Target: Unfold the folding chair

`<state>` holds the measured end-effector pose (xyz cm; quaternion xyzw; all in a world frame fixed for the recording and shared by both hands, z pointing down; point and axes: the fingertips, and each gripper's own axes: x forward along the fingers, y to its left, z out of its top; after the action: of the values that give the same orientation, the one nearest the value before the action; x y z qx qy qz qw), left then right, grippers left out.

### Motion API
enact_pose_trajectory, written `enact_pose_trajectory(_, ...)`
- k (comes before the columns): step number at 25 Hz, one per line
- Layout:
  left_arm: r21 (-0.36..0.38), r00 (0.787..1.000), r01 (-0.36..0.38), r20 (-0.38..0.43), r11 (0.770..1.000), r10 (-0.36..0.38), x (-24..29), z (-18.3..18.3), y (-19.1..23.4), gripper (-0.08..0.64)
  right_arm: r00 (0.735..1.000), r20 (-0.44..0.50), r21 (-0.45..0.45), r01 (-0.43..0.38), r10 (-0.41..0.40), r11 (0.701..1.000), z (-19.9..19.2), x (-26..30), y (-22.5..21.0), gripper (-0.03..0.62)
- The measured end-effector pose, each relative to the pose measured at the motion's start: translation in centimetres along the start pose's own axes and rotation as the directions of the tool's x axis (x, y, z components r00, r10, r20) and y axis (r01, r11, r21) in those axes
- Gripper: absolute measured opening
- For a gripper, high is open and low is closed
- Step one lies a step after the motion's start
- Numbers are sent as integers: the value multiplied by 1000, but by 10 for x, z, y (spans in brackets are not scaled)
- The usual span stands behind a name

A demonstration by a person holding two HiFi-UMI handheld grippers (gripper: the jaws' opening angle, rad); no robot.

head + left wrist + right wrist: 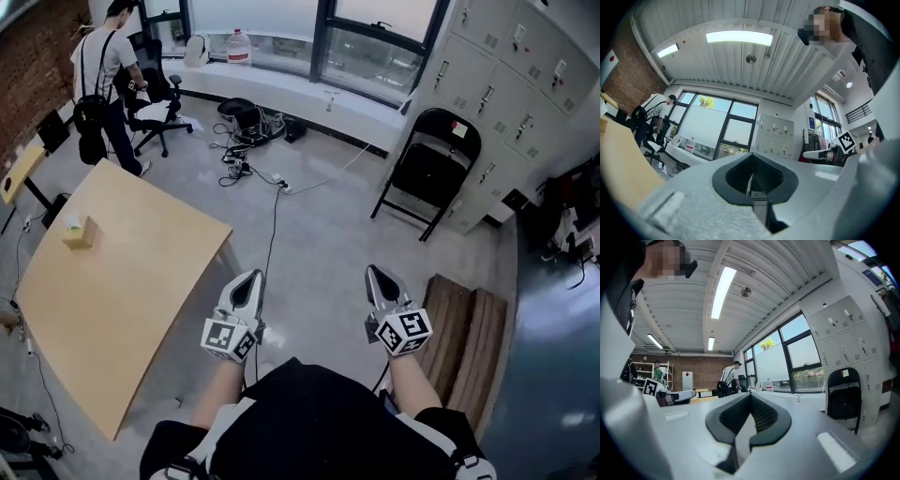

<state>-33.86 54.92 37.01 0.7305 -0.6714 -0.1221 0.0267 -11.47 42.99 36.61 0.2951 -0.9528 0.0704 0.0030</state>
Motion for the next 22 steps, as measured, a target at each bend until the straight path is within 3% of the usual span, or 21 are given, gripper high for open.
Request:
enact_pose_trajectory(5, -2, 995, 90, -32, 996, -90, 24, -8, -14, 2, 993, -9, -9, 116, -116, 993, -9, -34, -22, 5)
enact_pose_trajectory(10, -27, 980, 191, -58, 981, -192, 54, -22, -44, 2, 961, 13, 17, 277, -277, 961, -11, -75, -55, 5)
enact_pose_trajectory(16, -62, 940, 322, -94, 945, -327, 86, -40, -93, 2, 905, 25, 42, 424, -425, 905, -13, -130, -85, 5)
enact_pose_trajectory(22, -70, 896, 422, -121, 904, -428, 111, -52, -153, 2, 849, 46, 77, 523, -527, 849, -13, -186, -118, 5)
